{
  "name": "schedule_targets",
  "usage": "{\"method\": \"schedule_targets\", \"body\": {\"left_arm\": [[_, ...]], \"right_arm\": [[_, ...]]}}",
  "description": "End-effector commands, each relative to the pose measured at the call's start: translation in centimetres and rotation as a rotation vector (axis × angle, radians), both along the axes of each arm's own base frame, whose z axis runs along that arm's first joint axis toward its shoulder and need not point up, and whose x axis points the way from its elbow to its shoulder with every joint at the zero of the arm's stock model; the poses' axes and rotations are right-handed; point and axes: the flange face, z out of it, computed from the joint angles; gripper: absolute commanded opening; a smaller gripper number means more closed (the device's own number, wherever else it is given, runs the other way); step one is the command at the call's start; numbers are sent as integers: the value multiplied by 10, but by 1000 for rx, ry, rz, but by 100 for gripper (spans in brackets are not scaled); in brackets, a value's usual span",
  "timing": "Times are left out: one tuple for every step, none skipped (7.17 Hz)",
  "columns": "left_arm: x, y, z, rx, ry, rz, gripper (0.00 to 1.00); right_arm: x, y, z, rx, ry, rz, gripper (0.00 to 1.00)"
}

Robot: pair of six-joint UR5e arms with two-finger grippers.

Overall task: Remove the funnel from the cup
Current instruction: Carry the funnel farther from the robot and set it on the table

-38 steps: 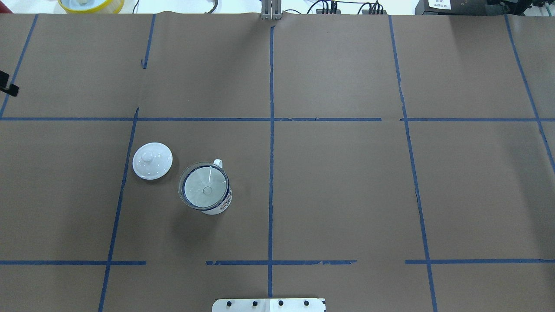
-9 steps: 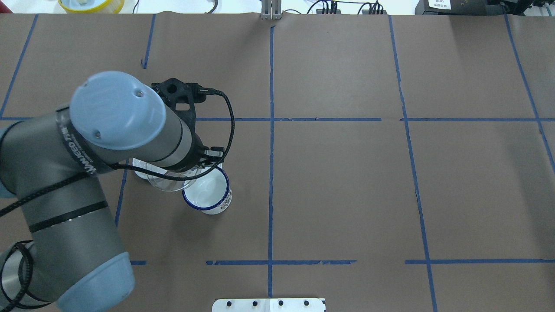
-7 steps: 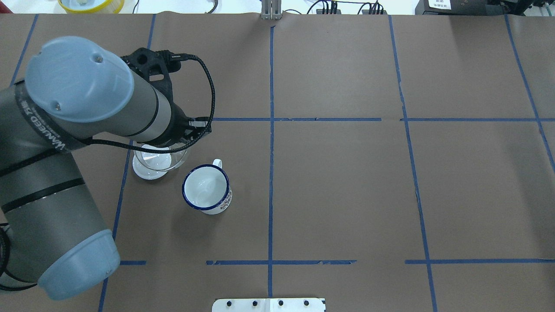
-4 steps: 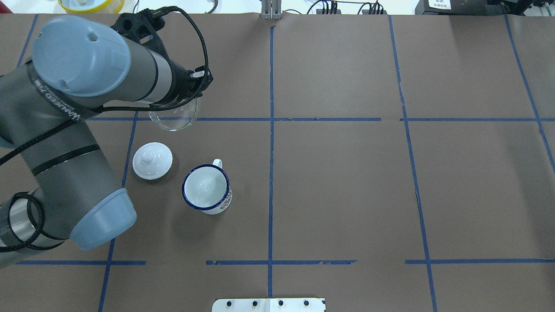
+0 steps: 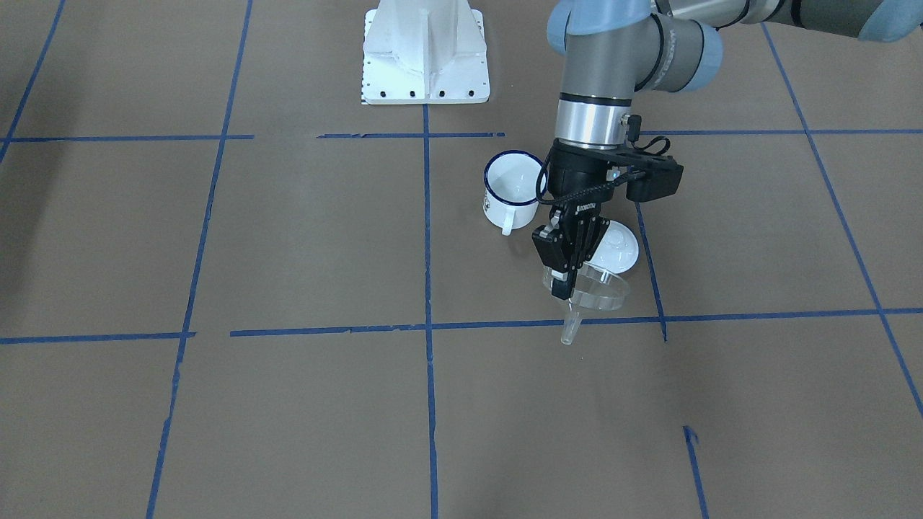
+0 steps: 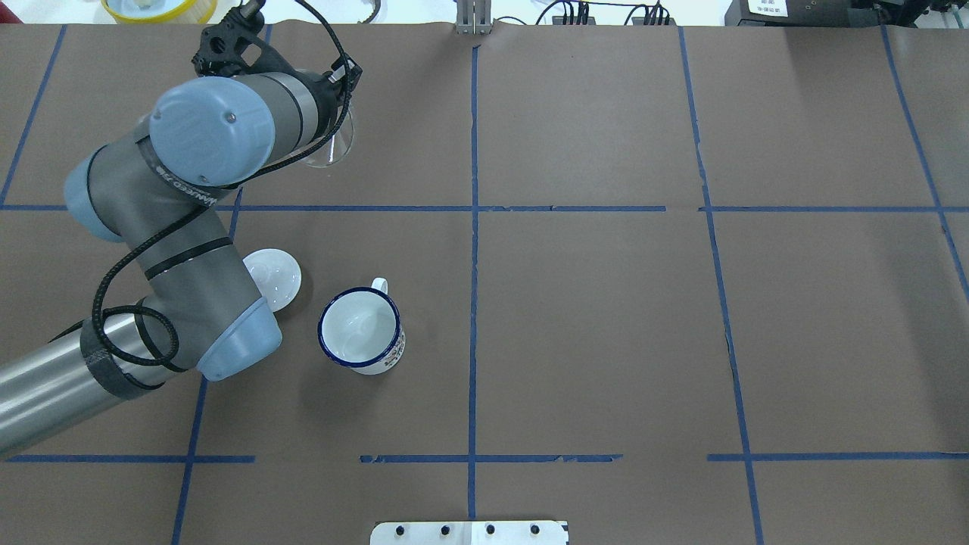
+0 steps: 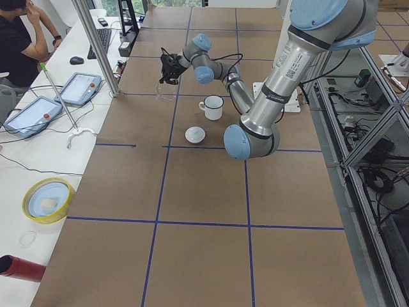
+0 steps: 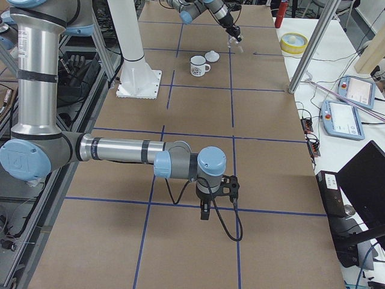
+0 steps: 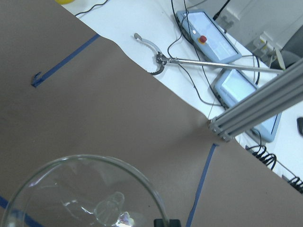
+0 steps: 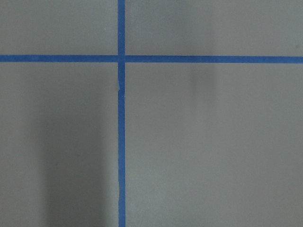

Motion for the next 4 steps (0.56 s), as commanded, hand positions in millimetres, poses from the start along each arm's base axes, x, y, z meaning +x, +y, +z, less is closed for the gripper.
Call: {"method": "schedule_targets", "body": {"left_arm": [[21,-24,58,1,132,-168,0],[34,-32,86,-19,153,-216,0],[47,-26,97,14,159,-257,0],[62,-19,108,24,152,-279,0]], "right_arm": [[0,0,0,0,0,0,100],[0,0,0,0,0,0,100],[0,0,0,0,0,0,100],[0,0,0,0,0,0,100]]}}
